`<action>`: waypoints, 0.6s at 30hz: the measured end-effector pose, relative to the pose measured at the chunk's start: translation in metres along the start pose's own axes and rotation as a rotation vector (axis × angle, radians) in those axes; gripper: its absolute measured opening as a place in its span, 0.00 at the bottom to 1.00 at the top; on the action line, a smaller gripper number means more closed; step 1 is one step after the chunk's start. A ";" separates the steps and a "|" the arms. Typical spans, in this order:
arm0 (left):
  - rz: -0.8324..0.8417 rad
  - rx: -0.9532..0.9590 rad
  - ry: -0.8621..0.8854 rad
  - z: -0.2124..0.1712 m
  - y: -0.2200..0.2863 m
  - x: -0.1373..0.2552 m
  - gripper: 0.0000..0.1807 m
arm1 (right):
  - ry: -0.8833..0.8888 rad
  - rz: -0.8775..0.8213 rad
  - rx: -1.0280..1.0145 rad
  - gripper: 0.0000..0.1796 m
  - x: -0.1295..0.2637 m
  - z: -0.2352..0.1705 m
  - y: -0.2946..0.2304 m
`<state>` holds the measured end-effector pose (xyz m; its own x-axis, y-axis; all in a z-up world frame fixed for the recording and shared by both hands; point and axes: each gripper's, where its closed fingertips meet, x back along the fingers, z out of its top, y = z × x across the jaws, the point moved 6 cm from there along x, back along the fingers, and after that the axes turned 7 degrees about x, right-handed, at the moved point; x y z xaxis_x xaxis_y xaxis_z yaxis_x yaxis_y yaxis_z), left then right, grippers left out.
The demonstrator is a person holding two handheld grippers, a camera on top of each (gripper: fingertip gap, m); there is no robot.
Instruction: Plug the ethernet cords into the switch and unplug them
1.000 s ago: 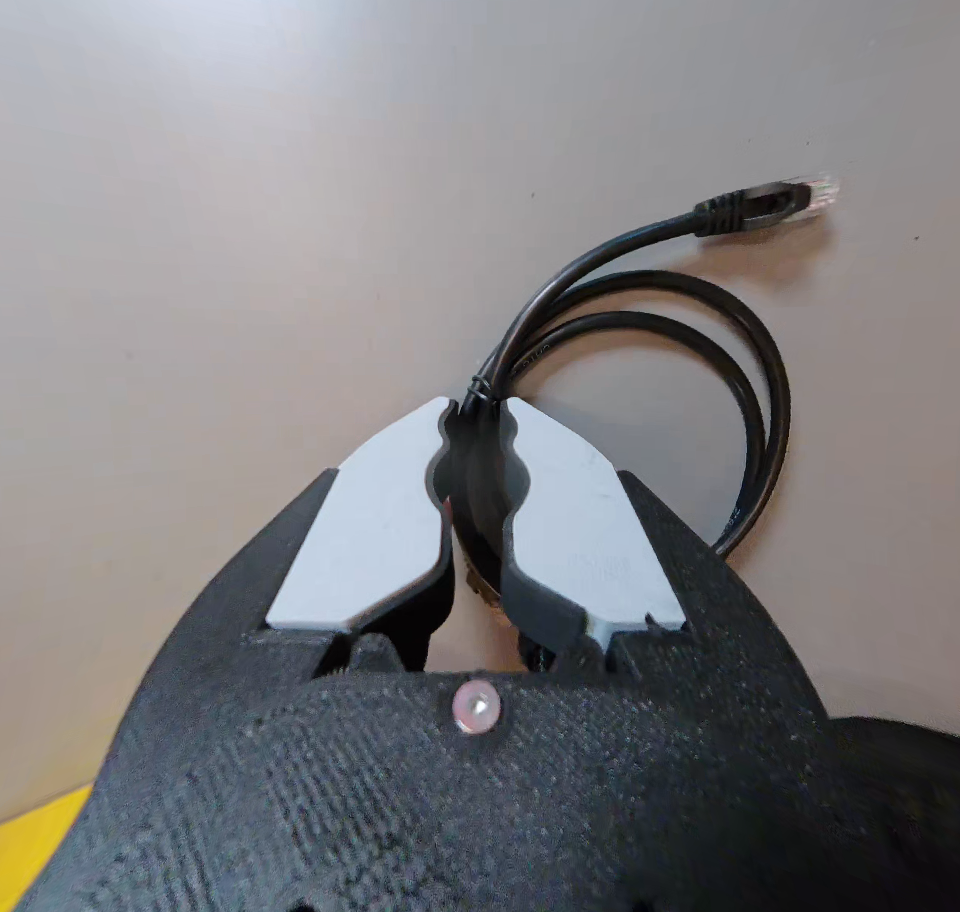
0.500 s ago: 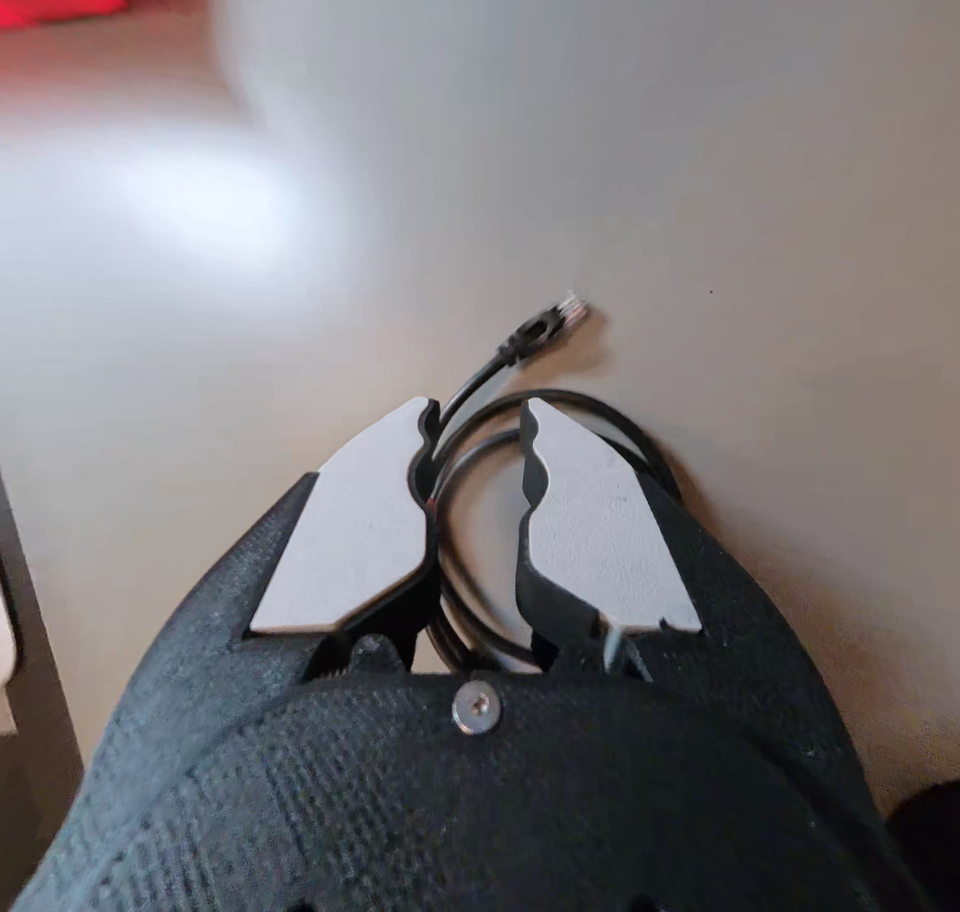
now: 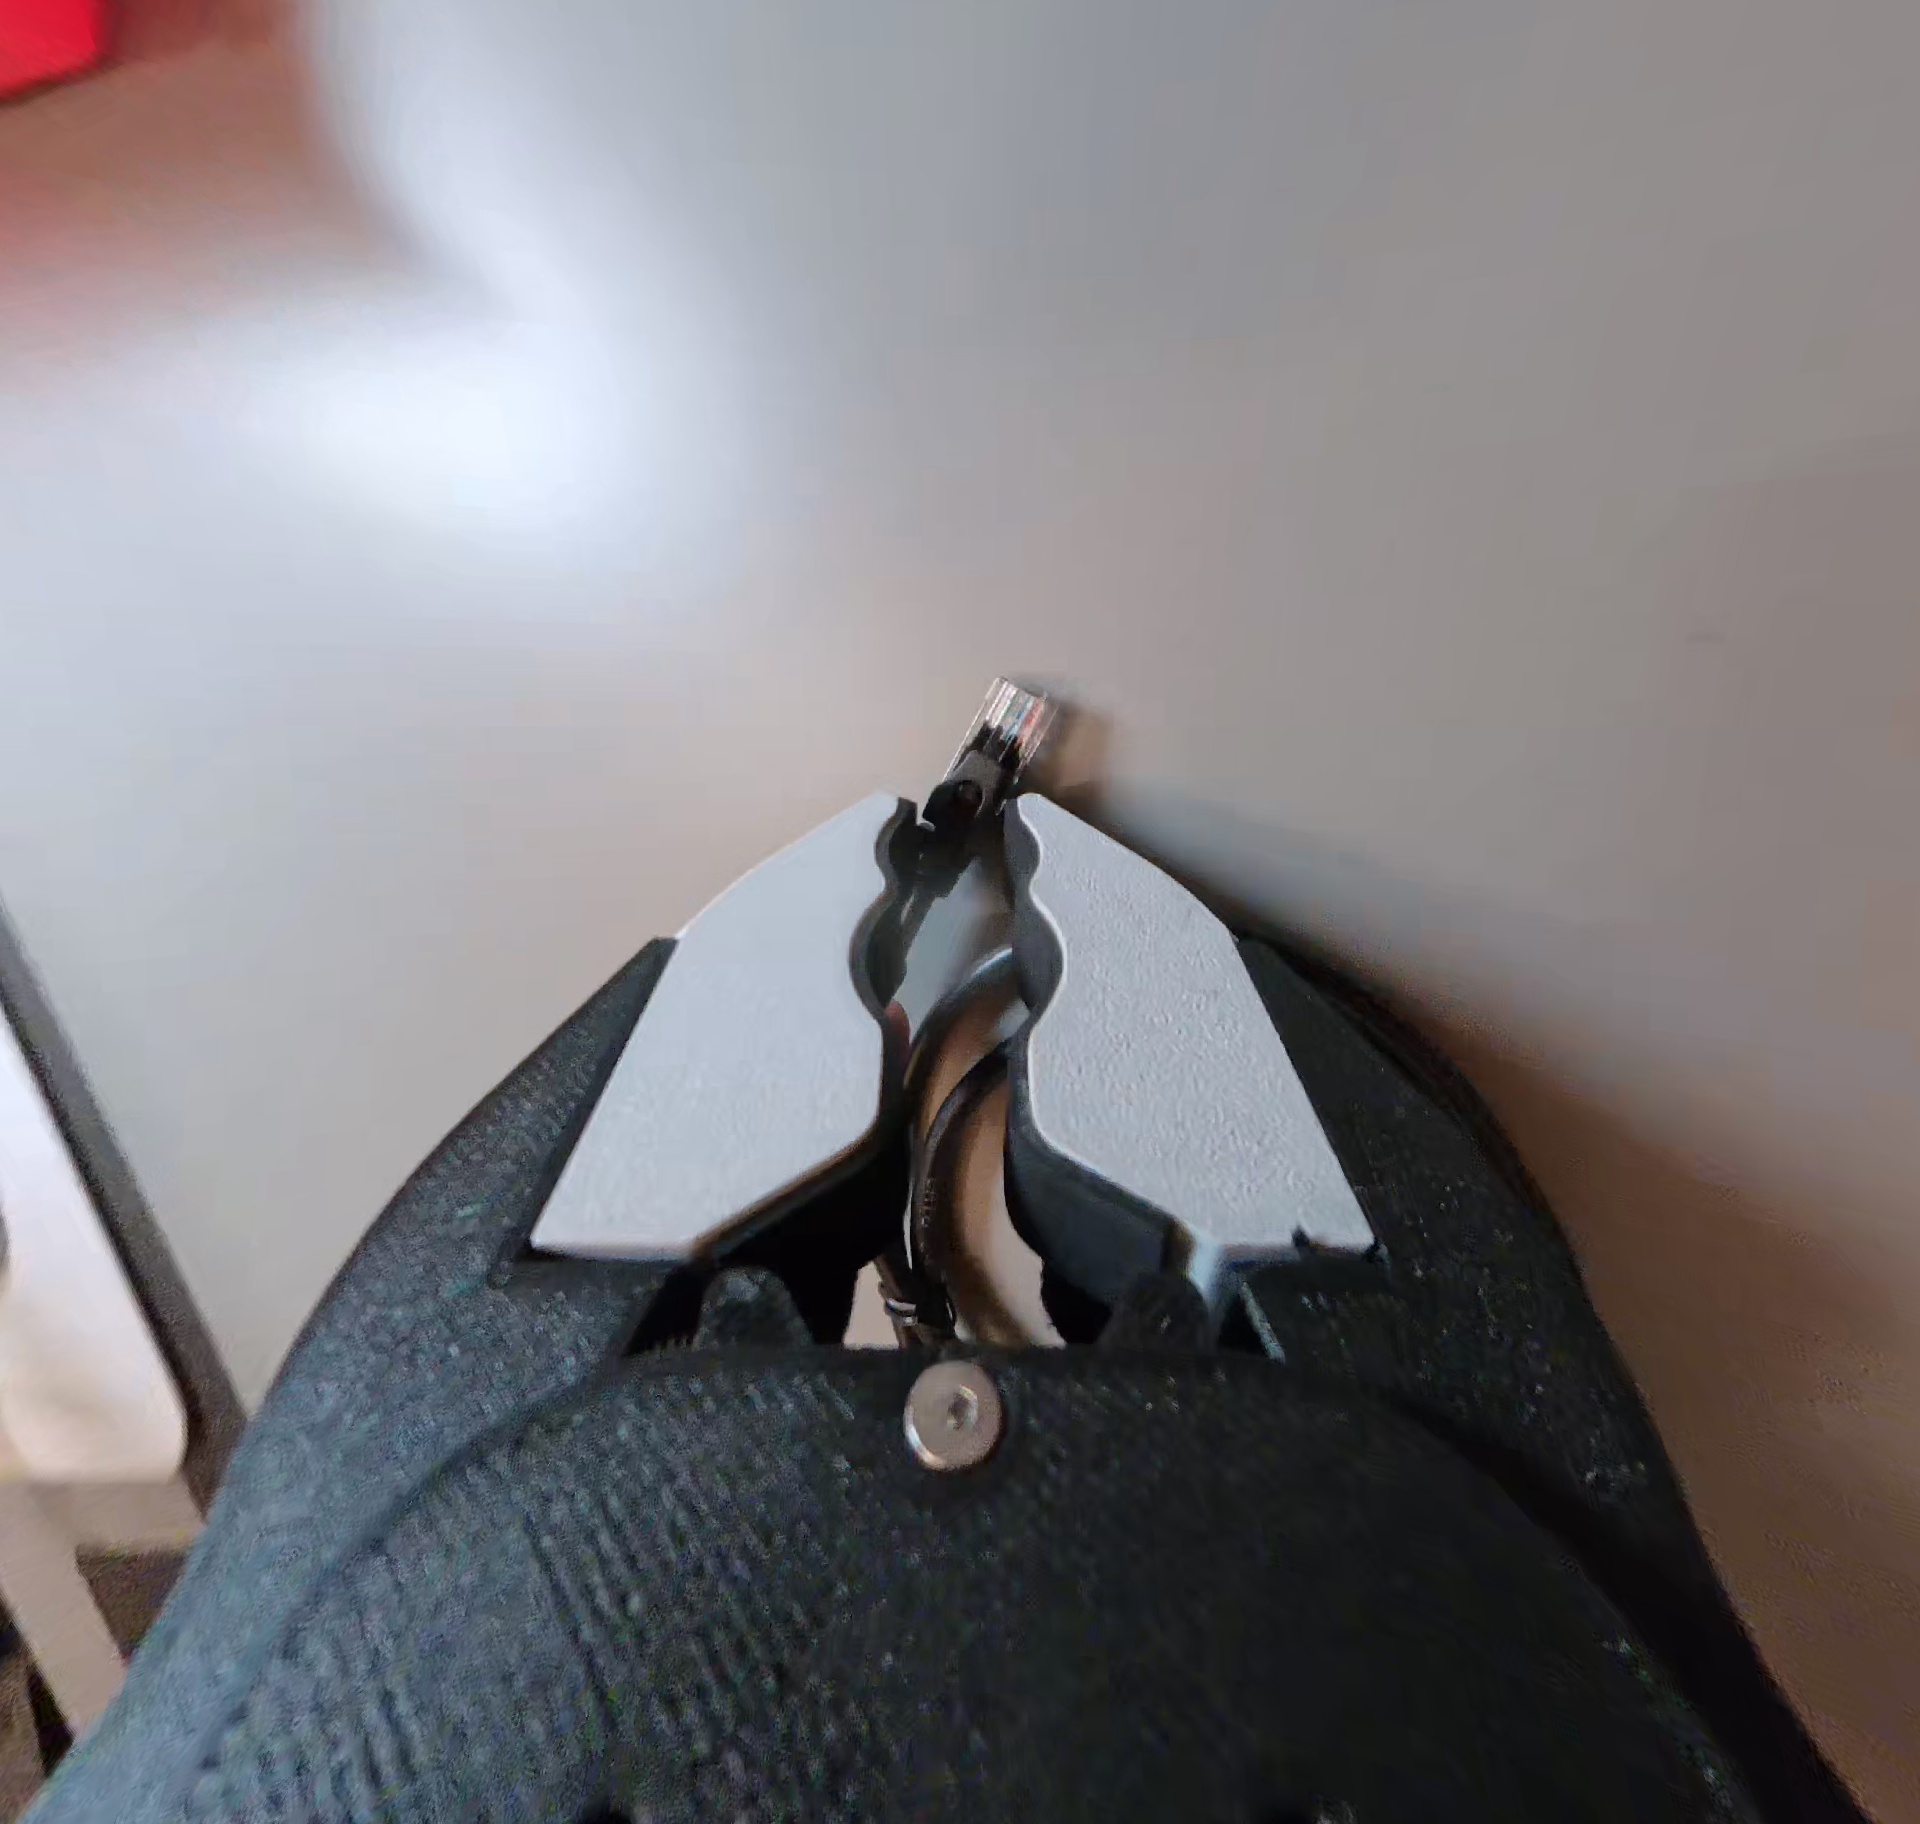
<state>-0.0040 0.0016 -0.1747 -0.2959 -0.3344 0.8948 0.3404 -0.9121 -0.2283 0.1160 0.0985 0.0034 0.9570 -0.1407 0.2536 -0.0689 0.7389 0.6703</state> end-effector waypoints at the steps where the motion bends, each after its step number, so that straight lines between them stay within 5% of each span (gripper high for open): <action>1: 0.039 0.056 -0.016 -0.005 -0.006 0.000 0.09 | -0.001 0.001 -0.001 0.15 -0.001 -0.001 0.000; 5: 0.174 0.347 -0.053 -0.026 -0.033 0.002 0.09 | -0.013 0.020 -0.009 0.14 -0.007 -0.004 -0.005; 9: 0.119 0.559 -0.088 -0.044 -0.046 0.005 0.10 | -0.037 0.058 -0.005 0.14 -0.017 -0.007 -0.013; 18: 0.016 0.455 -0.077 -0.057 -0.052 0.016 0.19 | -0.034 0.096 -0.024 0.14 -0.021 -0.009 -0.017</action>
<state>-0.0775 0.0303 -0.1705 -0.2261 -0.3133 0.9223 0.7066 -0.7045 -0.0661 0.0996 0.0947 -0.0199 0.9361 -0.0906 0.3400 -0.1529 0.7657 0.6248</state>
